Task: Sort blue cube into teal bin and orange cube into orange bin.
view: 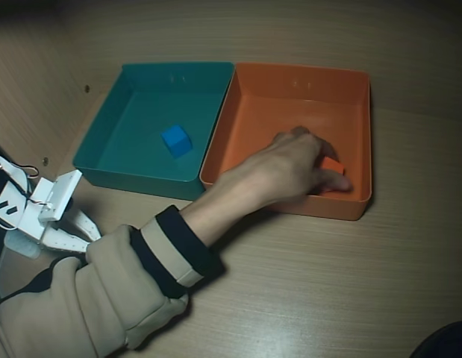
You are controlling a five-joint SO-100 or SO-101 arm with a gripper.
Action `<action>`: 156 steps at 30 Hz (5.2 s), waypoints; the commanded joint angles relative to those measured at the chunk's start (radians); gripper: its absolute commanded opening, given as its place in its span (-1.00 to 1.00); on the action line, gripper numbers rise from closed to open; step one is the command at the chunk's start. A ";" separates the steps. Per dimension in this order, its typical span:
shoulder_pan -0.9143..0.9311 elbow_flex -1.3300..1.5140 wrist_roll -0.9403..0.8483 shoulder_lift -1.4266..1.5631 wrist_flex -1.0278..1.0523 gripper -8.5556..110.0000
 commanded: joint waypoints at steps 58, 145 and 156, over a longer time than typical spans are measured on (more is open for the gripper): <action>0.005 -1.473 -0.003 -1.410 0.373 -0.34; -0.221 -2.565 0.252 -2.019 0.591 -0.95; -0.414 -2.571 0.322 -2.174 0.577 -0.95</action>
